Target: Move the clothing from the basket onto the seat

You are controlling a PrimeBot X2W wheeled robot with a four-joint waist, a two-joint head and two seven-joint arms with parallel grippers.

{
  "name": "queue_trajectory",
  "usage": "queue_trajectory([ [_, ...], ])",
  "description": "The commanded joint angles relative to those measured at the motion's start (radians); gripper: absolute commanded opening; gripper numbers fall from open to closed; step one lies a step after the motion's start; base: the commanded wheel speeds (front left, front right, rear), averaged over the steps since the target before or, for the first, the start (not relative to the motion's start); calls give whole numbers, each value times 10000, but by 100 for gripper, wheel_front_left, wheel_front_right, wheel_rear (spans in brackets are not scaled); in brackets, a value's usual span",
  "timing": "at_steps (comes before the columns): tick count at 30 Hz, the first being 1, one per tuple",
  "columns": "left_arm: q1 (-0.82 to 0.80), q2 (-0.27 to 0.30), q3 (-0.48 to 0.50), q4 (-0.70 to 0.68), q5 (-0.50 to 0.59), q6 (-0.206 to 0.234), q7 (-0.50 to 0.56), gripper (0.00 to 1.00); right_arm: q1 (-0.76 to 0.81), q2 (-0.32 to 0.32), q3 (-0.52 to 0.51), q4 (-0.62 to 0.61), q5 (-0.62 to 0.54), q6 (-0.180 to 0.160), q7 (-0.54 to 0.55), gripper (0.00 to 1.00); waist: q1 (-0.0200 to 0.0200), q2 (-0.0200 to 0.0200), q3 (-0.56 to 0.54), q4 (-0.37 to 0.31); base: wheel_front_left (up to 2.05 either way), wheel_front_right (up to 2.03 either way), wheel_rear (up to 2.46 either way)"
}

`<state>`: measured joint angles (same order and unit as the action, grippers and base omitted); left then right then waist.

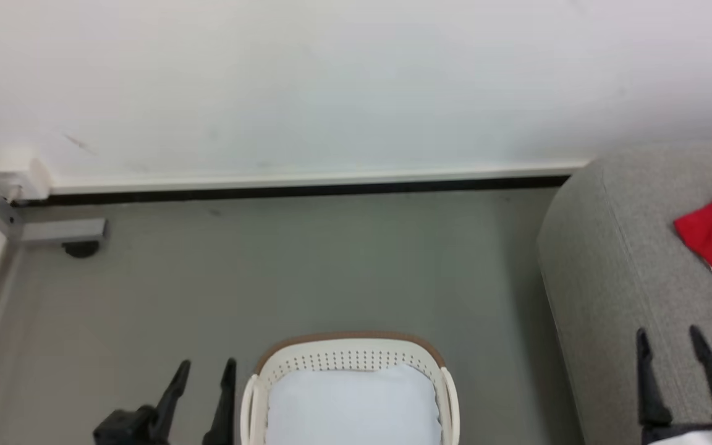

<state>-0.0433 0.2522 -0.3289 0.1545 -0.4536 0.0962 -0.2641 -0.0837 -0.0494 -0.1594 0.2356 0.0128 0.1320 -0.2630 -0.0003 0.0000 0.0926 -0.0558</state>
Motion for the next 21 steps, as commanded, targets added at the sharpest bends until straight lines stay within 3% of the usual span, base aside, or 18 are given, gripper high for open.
queue_trajectory([
  [1,317,-136,325,66,240,-100,-1,100,351,-23,236,-45,212,-26,-14,100,3,0,-518,262,0,0,0],
  [10,1191,-1039,1912,407,1280,-957,-3,100,1228,-28,915,-8,717,-26,-14,100,3,0,-1157,394,0,0,0],
  [21,1279,-1672,2904,633,2169,-1653,-4,100,1063,-26,1303,392,876,-26,-15,100,3,0,-1324,392,0,0,0],
])
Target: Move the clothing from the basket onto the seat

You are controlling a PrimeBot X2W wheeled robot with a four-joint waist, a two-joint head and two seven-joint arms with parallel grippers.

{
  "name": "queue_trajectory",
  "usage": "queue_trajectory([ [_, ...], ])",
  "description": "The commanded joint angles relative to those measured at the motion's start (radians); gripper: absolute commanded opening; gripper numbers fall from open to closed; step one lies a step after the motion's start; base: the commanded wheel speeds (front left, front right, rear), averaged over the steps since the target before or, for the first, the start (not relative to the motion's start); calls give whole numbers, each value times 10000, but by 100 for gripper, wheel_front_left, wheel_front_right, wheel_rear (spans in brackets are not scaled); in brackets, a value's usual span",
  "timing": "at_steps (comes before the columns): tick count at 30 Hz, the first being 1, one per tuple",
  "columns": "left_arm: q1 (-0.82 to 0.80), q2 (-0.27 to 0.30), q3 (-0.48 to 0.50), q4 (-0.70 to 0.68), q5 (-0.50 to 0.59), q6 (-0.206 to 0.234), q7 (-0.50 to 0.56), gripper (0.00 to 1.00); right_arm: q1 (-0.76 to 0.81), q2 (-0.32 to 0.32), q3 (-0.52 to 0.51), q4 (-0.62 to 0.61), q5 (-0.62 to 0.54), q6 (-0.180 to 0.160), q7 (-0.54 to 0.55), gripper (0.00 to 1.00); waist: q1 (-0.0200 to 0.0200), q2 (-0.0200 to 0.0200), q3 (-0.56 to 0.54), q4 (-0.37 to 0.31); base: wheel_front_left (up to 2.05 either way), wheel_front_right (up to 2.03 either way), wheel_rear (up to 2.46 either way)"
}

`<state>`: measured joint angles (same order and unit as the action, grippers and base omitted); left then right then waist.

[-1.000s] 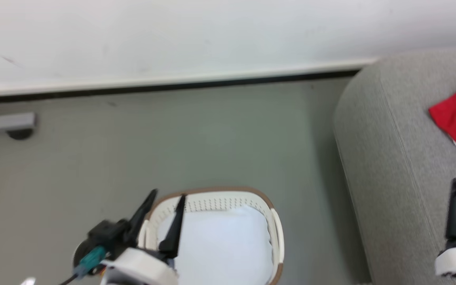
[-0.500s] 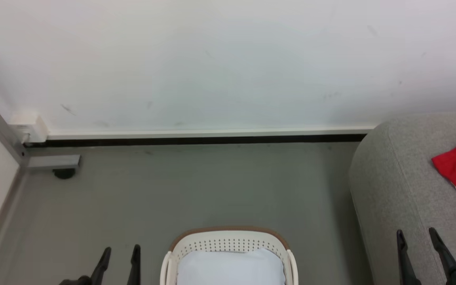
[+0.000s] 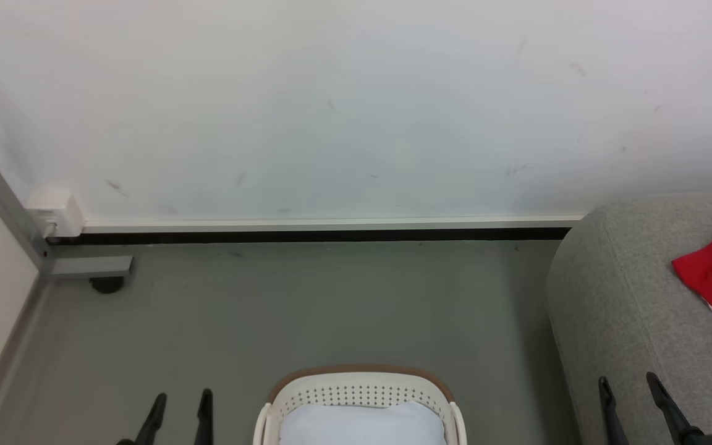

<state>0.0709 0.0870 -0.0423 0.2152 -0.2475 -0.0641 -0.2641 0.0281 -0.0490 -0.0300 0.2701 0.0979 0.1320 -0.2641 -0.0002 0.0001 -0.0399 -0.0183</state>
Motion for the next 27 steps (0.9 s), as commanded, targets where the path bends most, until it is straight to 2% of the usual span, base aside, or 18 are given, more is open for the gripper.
queue_trajectory([
  [1,131,-44,78,42,187,-100,-4,100,-73,-29,12,66,37,-26,-3,100,2,-1,3,29,0,0,0],
  [7,97,-193,245,67,394,-333,-4,100,-123,-29,19,147,83,-26,-3,100,2,-1,39,130,0,0,0],
  [8,-2,-202,207,99,361,-328,1,0,-39,2,15,160,86,0,-2,0,2,-1,36,125,0,0,0],
  [13,68,-262,193,514,203,-332,67,0,98,98,-7,539,264,2,64,0,2,-1,39,126,0,0,0],
  [27,-298,-277,459,464,-2385,-396,768,0,-194,71,-164,369,3050,-1,757,0,2,-1,82,133,0,0,0],
])
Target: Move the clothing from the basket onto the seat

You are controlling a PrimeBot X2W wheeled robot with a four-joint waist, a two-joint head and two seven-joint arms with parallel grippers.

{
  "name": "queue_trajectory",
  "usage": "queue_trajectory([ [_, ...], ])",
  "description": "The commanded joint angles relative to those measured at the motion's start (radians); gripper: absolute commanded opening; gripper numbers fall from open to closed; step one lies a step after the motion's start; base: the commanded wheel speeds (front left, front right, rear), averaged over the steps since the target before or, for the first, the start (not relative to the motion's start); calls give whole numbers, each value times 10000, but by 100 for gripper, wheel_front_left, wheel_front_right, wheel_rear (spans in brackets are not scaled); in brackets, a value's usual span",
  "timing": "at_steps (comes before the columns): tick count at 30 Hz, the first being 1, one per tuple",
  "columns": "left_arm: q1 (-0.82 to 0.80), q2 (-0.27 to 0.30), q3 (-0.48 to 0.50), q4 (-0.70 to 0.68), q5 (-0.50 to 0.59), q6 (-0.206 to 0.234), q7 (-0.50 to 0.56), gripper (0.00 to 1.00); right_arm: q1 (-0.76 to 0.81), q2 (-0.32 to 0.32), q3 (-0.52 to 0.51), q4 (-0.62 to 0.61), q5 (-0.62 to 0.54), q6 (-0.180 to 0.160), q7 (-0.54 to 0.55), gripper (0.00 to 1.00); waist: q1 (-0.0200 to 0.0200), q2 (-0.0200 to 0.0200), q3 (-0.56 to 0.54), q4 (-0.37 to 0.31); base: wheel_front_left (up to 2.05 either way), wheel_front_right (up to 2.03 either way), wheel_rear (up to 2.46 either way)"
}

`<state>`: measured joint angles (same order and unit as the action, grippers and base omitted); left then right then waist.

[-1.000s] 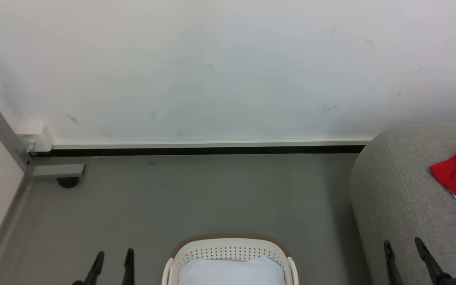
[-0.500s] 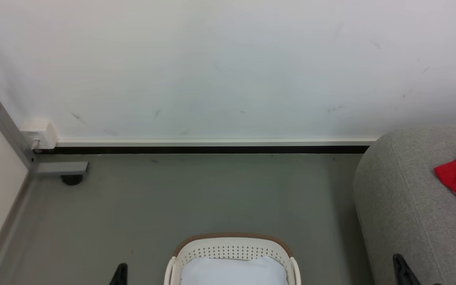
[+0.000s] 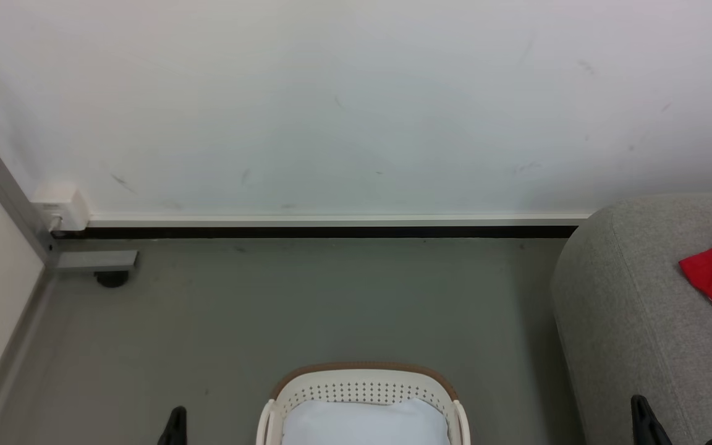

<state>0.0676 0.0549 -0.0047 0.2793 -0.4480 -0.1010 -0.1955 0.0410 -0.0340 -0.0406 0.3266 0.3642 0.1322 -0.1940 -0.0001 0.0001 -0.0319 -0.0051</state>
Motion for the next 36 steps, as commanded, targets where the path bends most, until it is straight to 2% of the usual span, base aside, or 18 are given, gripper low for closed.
queue_trajectory([
  [1,-287,42,98,-182,-551,-33,125,0,-342,-81,-68,-208,572,-3,99,0,1,-1,6,1,0,0,0],
  [18,-643,27,348,-240,-3154,-101,814,0,-621,-110,-221,-373,3349,-7,790,0,1,-1,60,9,0,0,0],
  [36,-953,14,566,-272,-5294,-155,1396,0,-876,-138,-358,-501,5670,-10,1377,0,1,-1,113,16,0,0,0],
])
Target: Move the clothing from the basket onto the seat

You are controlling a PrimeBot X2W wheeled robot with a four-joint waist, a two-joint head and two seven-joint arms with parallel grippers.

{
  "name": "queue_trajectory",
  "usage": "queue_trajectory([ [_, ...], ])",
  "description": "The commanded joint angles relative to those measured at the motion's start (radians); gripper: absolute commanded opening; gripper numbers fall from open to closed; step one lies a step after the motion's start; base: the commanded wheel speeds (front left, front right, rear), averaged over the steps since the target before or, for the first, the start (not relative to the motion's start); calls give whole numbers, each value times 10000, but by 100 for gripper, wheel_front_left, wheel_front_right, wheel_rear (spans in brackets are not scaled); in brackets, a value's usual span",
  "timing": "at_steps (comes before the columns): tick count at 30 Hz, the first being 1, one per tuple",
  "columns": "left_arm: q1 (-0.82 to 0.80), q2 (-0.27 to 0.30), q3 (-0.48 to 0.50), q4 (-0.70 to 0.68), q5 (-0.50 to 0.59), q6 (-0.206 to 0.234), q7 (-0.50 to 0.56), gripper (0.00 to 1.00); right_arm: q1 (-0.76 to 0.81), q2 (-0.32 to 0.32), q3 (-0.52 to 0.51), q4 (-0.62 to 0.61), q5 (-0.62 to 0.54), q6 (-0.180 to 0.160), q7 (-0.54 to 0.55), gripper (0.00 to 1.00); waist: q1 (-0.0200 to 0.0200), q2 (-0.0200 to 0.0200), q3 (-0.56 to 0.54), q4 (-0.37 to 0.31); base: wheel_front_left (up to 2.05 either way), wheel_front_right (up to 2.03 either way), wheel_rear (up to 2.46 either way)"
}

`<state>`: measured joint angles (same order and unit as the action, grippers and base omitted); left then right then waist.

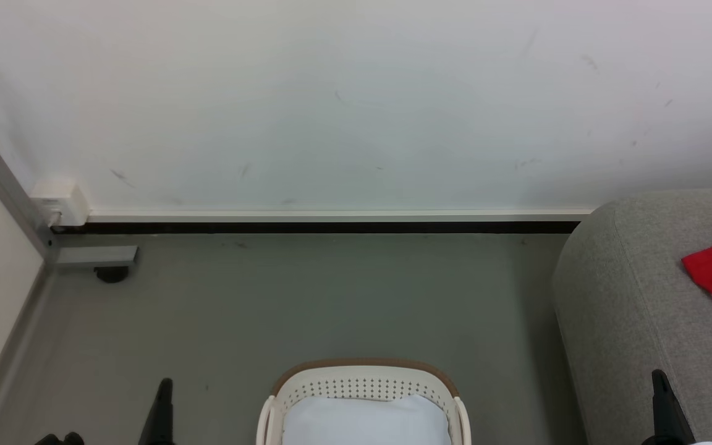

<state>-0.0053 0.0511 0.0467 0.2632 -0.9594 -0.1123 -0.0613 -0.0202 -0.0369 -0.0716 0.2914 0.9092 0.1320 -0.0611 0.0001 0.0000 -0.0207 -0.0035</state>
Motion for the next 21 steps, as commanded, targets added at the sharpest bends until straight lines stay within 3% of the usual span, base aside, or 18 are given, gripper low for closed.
queue_trajectory([
  [1,-240,52,64,-113,-303,-43,88,0,-279,-110,-54,-156,342,-9,79,0,-1,0,4,1,0,0,0],
  [21,-531,38,287,-145,-2415,-108,656,0,-496,-134,-185,-271,2611,-13,646,0,-1,0,67,10,0,0,0],
])
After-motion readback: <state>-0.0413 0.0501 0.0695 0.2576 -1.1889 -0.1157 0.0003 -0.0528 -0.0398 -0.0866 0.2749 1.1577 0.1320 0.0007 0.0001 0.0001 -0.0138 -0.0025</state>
